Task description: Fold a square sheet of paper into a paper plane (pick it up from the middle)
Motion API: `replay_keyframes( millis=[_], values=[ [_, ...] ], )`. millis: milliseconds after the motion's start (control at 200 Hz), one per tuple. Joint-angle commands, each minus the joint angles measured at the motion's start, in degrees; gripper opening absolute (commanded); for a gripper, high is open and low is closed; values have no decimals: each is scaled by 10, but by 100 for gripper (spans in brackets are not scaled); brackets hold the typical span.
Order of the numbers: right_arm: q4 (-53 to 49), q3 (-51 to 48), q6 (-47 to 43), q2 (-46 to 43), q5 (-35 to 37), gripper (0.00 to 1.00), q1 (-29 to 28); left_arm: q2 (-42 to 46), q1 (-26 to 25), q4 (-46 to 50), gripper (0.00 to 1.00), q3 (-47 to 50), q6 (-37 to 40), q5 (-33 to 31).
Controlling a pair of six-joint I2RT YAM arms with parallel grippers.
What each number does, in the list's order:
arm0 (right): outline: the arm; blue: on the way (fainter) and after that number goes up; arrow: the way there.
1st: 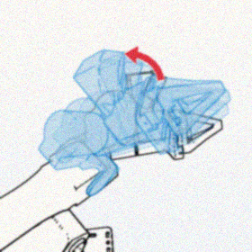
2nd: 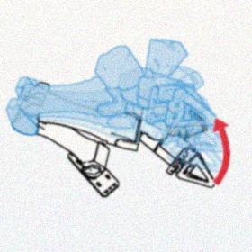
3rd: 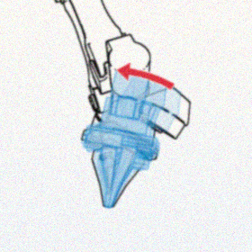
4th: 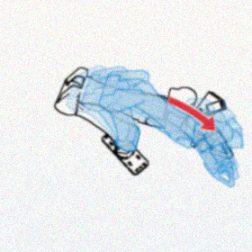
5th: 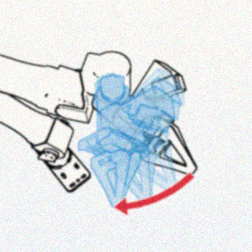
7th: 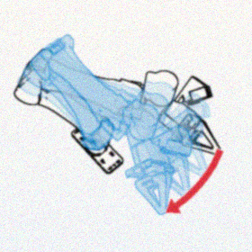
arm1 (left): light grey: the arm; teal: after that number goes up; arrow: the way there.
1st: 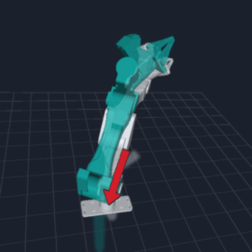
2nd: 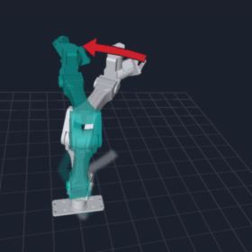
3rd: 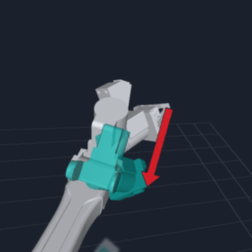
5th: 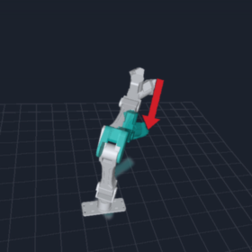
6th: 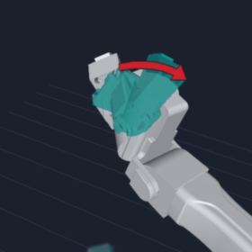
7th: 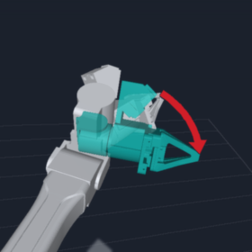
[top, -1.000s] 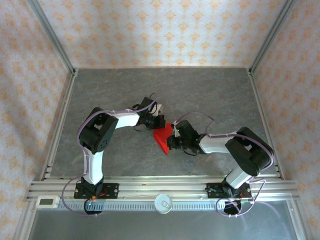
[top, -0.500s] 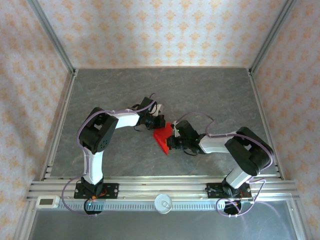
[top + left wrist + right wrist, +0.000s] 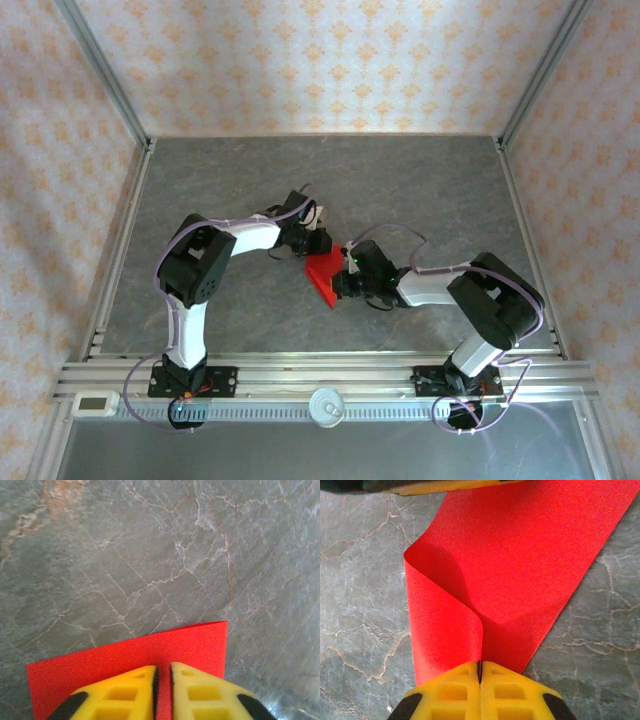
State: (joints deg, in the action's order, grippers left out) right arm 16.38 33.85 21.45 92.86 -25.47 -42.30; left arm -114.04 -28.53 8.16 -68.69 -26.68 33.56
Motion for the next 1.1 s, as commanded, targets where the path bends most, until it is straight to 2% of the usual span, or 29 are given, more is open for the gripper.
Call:
replay_keyframes(
  millis=[0,80,185,260,360,465,636,1096],
  values=[
    [-22,4,-1,23,13,1,4,40,-3,23,28,-16,-4,-37],
    [-21,5,-2,26,12,1,4,81,-3,9,35,1,-18,-53],
    [-22,5,-2,25,13,1,4,126,1,-14,34,47,-38,-67],
    [-24,5,-2,25,15,1,4,158,6,-37,25,88,-61,-57],
    [-26,2,-3,21,18,1,4,198,19,-88,7,158,-97,-13],
    [-25,-1,-2,19,19,0,4,231,22,-173,0,226,-150,67],
    [-22,-6,1,18,21,0,4,250,20,-275,0,304,-228,119],
    [-24,-8,4,20,23,1,4,198,0,-316,0,319,-245,135]
  ],
)
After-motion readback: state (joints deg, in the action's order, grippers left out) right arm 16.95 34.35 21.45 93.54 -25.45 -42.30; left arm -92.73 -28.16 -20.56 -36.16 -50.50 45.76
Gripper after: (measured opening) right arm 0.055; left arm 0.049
